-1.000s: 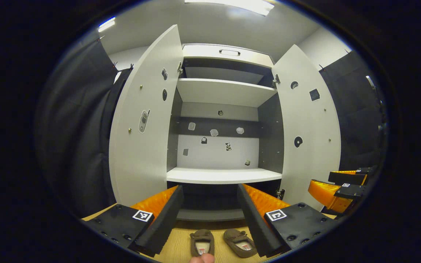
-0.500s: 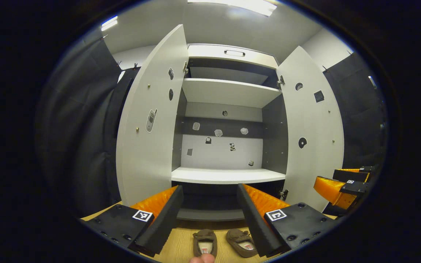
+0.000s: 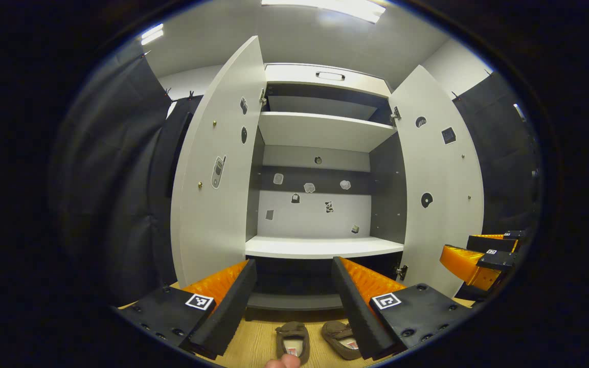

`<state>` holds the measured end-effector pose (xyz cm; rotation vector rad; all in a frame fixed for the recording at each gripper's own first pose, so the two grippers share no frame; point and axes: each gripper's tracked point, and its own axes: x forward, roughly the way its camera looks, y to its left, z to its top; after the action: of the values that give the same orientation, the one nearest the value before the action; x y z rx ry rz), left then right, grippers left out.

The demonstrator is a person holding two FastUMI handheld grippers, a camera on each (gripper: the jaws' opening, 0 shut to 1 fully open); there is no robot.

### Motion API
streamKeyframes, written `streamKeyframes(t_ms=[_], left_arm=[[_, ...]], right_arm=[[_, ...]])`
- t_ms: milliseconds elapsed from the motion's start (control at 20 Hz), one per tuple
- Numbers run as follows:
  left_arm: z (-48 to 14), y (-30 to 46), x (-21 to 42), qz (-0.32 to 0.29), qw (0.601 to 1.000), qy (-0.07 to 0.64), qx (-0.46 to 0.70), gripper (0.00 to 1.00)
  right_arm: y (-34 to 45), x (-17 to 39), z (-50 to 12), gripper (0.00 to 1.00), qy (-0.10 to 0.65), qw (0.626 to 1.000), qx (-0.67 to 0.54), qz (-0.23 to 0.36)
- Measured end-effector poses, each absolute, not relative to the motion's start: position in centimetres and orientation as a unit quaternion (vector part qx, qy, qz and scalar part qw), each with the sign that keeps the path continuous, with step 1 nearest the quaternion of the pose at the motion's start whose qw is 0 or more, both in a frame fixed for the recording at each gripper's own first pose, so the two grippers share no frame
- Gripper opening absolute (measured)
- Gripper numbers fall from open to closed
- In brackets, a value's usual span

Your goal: Grab one shoe with the right hand and put it into the shoe cabinet, grab the other shoe with the left hand and put it into the shoe cabinet; then close the right door with the right hand and the left door with the left hand.

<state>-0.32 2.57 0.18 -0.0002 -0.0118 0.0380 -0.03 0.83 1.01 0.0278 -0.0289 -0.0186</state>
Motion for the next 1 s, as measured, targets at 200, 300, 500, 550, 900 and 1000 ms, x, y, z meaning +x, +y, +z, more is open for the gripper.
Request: streamKeyframes(t_ms=[200, 300, 500, 550, 900, 1000], left_arm=[[0.2, 2.8, -0.3, 0.021, 1.0, -0.007, 0.004, 0.96], [0.3, 2.8, -0.4, 0.021, 1.0, -0.008, 0.004, 0.96], [0.2, 2.9, -0.4, 0.024, 1.0, -0.006, 0.005, 0.96], [0.1, 3.0, -0.6, 0.025, 1.0, -0.006, 0.006, 0.96], [-0.2, 3.8, -1.0, 0.039, 0.999, -0.003, 0.003, 0.96], [-0.1, 4.3, -1.1, 0.046, 0.999, -0.004, 0.007, 0.96]], right_arm=[[0.9, -0.1, 1.0, 0.93, -0.014, 1.0, 0.015, -0.01], [1.0, 0.1, 0.9, 0.93, -0.014, 1.0, 0.014, -0.008], [1.4, 0.9, 0.2, 0.93, -0.008, 1.0, 0.009, -0.002], [1.6, 1.3, -0.6, 0.93, 0.003, 1.0, 0.006, 0.002], [3.3, 4.9, -12.3, 0.94, 0.125, 0.991, -0.04, 0.035], [4.0, 5.4, -17.6, 0.94, 0.183, 0.98, -0.054, 0.056]])
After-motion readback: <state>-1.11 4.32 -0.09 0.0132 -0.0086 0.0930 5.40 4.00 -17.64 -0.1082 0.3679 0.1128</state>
